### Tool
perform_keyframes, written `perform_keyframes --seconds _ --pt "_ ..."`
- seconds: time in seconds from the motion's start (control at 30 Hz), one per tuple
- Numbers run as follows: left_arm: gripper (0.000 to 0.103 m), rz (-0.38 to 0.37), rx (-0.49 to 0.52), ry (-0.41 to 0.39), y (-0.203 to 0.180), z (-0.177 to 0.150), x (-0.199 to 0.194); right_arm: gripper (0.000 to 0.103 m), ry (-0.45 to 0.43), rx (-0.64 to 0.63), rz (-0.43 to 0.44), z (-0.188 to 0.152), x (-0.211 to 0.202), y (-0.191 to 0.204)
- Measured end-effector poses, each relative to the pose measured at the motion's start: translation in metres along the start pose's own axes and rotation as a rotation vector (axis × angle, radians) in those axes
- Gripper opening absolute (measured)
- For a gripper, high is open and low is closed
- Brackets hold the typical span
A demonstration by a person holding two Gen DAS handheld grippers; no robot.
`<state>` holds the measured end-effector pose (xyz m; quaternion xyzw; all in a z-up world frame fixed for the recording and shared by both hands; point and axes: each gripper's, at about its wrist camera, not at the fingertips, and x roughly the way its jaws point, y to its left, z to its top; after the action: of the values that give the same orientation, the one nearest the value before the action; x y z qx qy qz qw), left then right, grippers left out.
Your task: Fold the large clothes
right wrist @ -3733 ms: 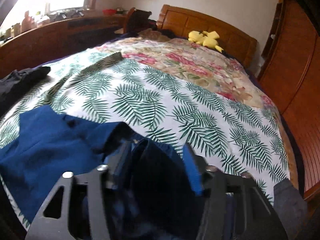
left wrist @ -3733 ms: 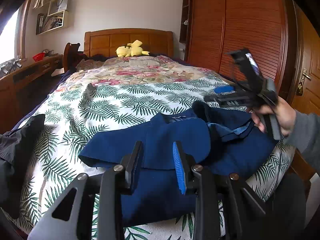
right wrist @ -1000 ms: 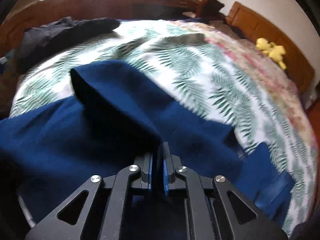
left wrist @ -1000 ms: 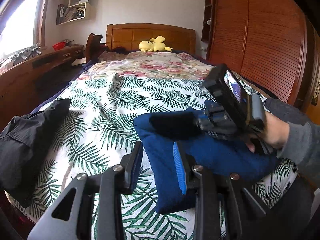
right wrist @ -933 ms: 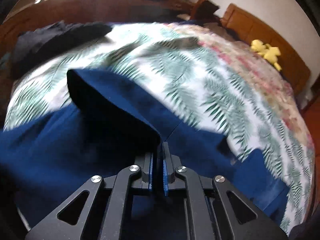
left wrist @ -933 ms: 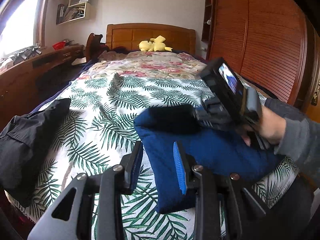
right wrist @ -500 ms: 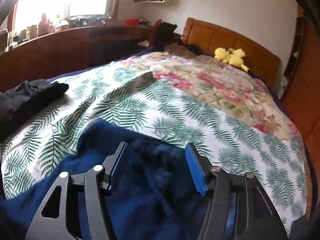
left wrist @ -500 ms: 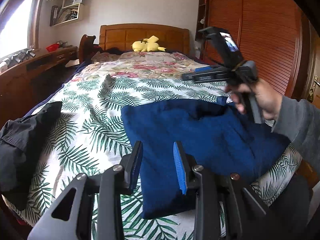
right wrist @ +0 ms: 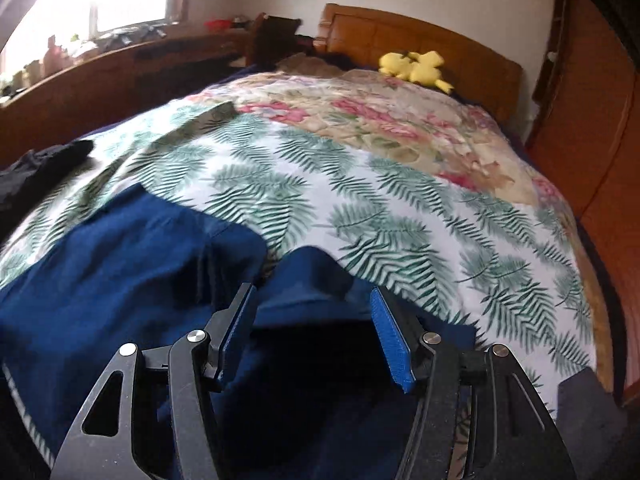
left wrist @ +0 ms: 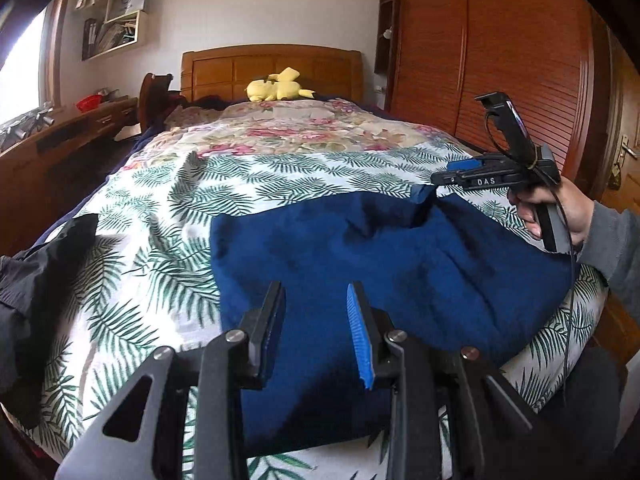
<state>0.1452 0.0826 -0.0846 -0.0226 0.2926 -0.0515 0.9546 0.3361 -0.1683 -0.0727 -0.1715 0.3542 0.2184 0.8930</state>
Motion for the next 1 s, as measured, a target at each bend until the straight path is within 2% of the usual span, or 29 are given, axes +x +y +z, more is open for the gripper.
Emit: perform_keyframes --seconds 0.23,0.37,0.43,0.47,0.5,0.53,0.6,0.67,0.73,0.83,0.87,0.9,0.97,1.0 --pt "0.03 -0.018 0.021 0.017 -0.019 0.004 0.013 0.06 0.018 -0.125 0.077 -0.008 0.001 0.036" --pt "0.03 -0.019 0.04 0.029 -0.028 0.004 0.017 0.06 0.087 -0.174 0.084 -0.006 0.022 0.049" --pt "0.03 -0.02 0.043 0.032 -0.03 0.004 0.018 0.048 0.133 -0.21 0.073 -0.005 0.037 0.052" --pt "0.03 -0.019 0.044 0.035 -0.03 0.004 0.019 0.034 0.163 -0.227 0.062 -0.004 0.045 0.052" --pt "0.03 -0.02 0.043 0.035 -0.03 0.004 0.02 0.013 0.19 -0.24 0.053 -0.005 0.052 0.051" --pt "0.03 -0.021 0.041 0.036 -0.03 0.004 0.019 0.006 0.207 -0.254 0.043 -0.005 0.059 0.05" --pt "0.03 -0.024 0.039 0.039 -0.029 0.005 0.021 0.002 0.206 -0.278 0.025 -0.001 0.066 0.048" --pt "0.03 -0.029 0.041 0.04 -0.03 0.005 0.022 0.002 0.128 -0.265 -0.039 0.009 0.062 0.043" --pt "0.03 -0.035 0.046 0.042 -0.031 0.005 0.022 0.002 0.044 -0.175 -0.082 0.025 0.054 0.032" --pt "0.03 -0.039 0.054 0.047 -0.031 0.004 0.024 0.005 -0.004 -0.102 -0.123 0.041 0.05 0.021" --pt "0.03 -0.039 0.056 0.047 -0.03 0.003 0.023 0.019 -0.019 -0.084 -0.131 0.045 0.048 0.018" --pt "0.03 -0.039 0.058 0.049 -0.03 0.003 0.023 0.042 -0.024 -0.074 -0.132 0.048 0.046 0.016" --pt "0.03 -0.04 0.058 0.049 -0.03 0.002 0.022 0.06 -0.038 -0.045 -0.126 0.052 0.04 0.007" --pt "0.03 -0.041 0.056 0.048 -0.029 0.002 0.021 0.06 -0.048 -0.032 -0.135 0.052 0.035 -0.001"
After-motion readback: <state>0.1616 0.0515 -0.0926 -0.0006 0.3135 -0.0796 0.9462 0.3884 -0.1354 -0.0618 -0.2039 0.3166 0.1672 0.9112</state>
